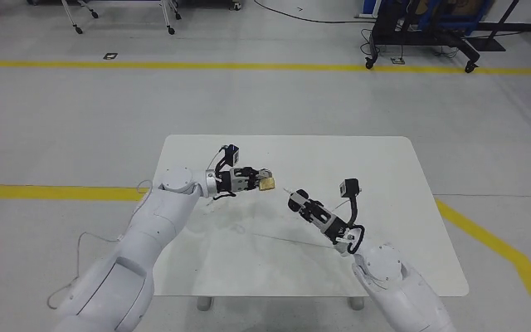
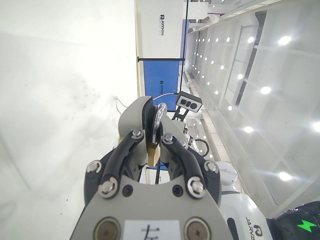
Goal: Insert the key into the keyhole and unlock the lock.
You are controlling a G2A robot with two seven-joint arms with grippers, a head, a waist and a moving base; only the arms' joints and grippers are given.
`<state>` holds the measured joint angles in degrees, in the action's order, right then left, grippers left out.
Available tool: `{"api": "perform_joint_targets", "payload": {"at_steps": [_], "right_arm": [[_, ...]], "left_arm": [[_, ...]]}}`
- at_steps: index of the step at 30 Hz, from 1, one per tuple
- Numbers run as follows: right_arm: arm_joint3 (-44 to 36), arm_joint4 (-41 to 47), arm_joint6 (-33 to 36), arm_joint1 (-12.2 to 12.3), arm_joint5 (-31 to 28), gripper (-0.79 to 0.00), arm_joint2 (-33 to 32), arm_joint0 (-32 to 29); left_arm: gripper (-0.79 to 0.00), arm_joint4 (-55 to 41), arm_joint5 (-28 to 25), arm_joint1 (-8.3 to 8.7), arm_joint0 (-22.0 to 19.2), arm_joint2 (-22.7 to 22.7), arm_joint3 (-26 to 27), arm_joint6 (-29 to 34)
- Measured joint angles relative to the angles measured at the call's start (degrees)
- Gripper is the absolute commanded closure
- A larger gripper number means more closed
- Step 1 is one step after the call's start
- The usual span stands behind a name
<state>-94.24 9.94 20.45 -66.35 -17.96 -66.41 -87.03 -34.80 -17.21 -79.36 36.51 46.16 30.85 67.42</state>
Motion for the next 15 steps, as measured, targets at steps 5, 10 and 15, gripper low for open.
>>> {"api": "perform_joint_targets", "payload": {"at_steps": [5, 10, 15], "right_arm": [[1.7, 0.1, -2.1, -0.8, 3.0, 0.000, 2.6, 1.9], [3.0, 1.6, -5.6, -1.7, 2.9, 0.000, 4.6, 2.8], [4.1, 5.8, -7.9, -2.6, 2.2, 0.000, 6.0, 3.4]], "left_arm": [[0.000, 1.1, 1.9, 1.34, 1.9, 2.0, 3.6, -1.8], [0.000, 3.5, 5.4, 2.46, 3.7, 3.7, 7.1, -7.1], [0.000, 2.5, 7.7, 3.30, 5.7, 6.0, 10.2, -9.2]]}}
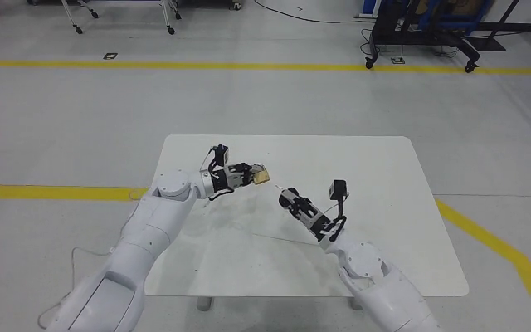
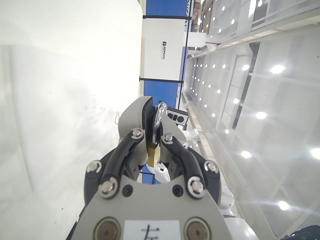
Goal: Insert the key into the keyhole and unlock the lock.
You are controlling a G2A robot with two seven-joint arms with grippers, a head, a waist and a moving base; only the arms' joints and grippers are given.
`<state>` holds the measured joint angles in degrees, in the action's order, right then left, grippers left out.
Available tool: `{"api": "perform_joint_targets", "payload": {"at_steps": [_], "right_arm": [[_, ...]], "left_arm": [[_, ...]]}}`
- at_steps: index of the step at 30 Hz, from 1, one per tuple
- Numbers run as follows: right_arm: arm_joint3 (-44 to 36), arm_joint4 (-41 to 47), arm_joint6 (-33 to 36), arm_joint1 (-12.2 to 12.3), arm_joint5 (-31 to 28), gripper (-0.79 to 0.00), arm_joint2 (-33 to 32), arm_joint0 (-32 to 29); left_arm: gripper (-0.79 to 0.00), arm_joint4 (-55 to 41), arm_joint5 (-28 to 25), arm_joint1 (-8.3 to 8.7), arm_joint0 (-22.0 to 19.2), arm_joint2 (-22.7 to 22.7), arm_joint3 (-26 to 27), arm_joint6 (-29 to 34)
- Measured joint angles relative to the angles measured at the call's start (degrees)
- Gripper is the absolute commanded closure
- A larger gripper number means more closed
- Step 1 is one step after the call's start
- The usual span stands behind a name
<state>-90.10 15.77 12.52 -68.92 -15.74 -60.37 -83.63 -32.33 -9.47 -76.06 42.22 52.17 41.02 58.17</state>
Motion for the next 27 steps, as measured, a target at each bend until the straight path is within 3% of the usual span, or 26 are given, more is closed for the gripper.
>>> {"api": "perform_joint_targets", "payload": {"at_steps": [10, 17, 27], "right_arm": [[0.0, 0.3, 0.1, 0.0, 0.0, 0.000, 0.0, 0.0], [0.4, -4.4, -6.3, -0.8, 2.1, 0.000, 1.9, -0.1], [5.9, 1.6, -11.3, -3.3, 1.3, 0.000, 5.5, 3.9]], "left_arm": [[0.000, -0.9, 0.1, 0.11, 0.4, 0.5, 0.5, 0.5], [0.000, 2.5, 2.0, -0.06, 2.3, -0.1, 4.2, -6.7], [0.000, 10.7, 0.6, 0.65, 4.6, 0.7, 9.7, -14.7]]}}
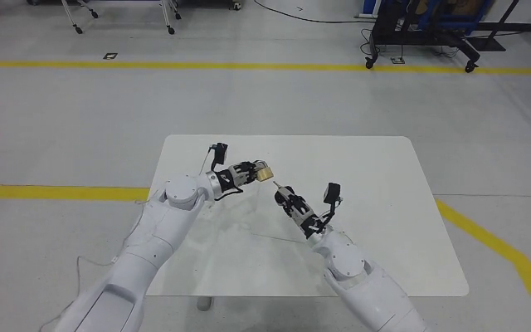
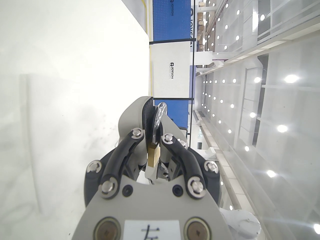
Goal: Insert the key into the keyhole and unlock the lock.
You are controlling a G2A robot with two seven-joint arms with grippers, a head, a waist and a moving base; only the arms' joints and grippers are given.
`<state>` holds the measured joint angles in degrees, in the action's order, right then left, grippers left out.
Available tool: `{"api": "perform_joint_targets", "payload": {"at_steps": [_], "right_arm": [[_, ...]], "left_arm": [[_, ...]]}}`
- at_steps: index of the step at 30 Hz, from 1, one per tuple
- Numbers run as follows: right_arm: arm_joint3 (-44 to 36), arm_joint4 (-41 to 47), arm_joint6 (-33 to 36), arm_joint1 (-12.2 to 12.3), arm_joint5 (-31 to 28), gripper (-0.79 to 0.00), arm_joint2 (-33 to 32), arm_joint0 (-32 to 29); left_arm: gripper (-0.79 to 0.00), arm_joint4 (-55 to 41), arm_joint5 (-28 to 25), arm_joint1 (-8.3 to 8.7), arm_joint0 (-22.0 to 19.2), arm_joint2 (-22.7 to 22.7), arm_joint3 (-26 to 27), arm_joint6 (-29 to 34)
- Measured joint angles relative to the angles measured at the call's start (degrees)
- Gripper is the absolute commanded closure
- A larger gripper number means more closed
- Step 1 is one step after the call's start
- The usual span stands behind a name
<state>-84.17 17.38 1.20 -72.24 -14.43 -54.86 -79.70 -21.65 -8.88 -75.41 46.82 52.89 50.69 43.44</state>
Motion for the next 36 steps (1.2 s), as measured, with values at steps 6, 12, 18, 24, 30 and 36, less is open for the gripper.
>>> {"api": "perform_joint_targets", "payload": {"at_steps": [6, 12, 18, 24, 30, 36], "right_arm": [[3.1, -0.2, -2.1, -1.2, -0.1, 0.000, 1.6, 2.2], [4.5, -0.6, -3.6, -2.1, -0.2, 0.000, 2.2, 3.0], [4.8, -1.7, -3.1, -2.6, -0.3, 0.000, 2.5, 3.2], [4.6, -2.4, -3.0, -3.0, -0.2, 0.000, 2.3, 2.9], [4.8, -2.8, -2.5, -3.5, 0.0, 0.000, 2.2, 2.9], [4.0, -4.4, -2.6, -3.7, -0.6, 0.000, 1.9, 2.0]], "left_arm": [[0.000, 2.4, 1.5, 0.48, 1.4, 0.9, 2.7, -0.9], [0.000, 5.1, 2.1, 0.73, 2.1, 1.2, 4.6, -2.1], [0.000, 7.0, 3.1, 0.90, 2.9, 1.7, 6.2, -3.2], [0.000, 7.6, 3.5, 0.97, 3.4, 2.2, 7.1, -3.3], [0.000, 7.9, 3.9, 0.96, 3.7, 2.6, 7.5, -3.2], [0.000, 8.0, 4.4, 0.95, 4.0, 3.2, 7.7, -4.0]]}}
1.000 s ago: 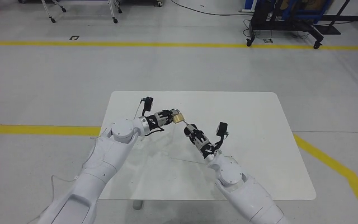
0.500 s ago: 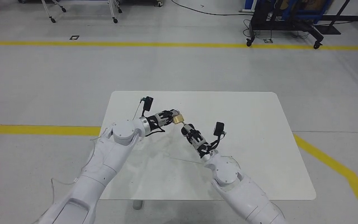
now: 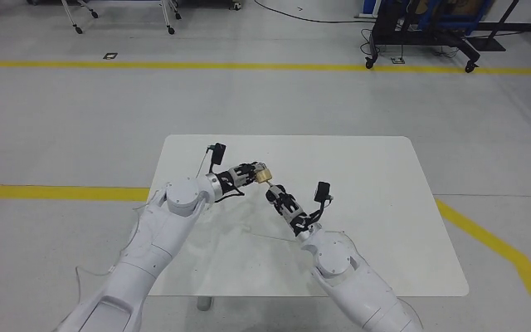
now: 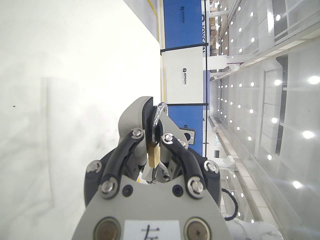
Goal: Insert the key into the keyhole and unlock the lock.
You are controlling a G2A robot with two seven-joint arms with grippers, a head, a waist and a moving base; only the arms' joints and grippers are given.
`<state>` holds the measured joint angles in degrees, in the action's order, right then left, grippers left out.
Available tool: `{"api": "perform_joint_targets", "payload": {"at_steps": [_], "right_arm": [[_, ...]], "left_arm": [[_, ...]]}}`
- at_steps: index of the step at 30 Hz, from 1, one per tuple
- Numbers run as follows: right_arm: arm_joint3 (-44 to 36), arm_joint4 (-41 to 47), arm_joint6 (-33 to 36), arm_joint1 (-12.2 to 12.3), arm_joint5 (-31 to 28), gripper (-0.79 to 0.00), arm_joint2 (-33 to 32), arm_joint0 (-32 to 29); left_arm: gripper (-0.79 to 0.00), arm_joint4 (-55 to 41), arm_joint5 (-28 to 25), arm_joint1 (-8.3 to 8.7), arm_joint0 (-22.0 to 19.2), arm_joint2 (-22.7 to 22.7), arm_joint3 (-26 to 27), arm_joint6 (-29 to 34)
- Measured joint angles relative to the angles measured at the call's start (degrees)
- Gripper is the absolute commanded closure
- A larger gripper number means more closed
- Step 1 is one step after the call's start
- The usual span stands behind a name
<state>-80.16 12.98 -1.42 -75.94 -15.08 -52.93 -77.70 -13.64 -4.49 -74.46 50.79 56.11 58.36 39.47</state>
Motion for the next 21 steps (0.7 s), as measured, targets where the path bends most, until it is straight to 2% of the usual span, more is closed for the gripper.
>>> {"api": "perform_joint_targets", "payload": {"at_steps": [21], "right_arm": [[-1.4, -3.3, -0.7, -0.8, 0.3, 0.000, -1.4, -2.0]], "left_arm": [[0.000, 0.2, 0.3, -0.07, 0.8, 1.3, 0.8, 0.3]]}}
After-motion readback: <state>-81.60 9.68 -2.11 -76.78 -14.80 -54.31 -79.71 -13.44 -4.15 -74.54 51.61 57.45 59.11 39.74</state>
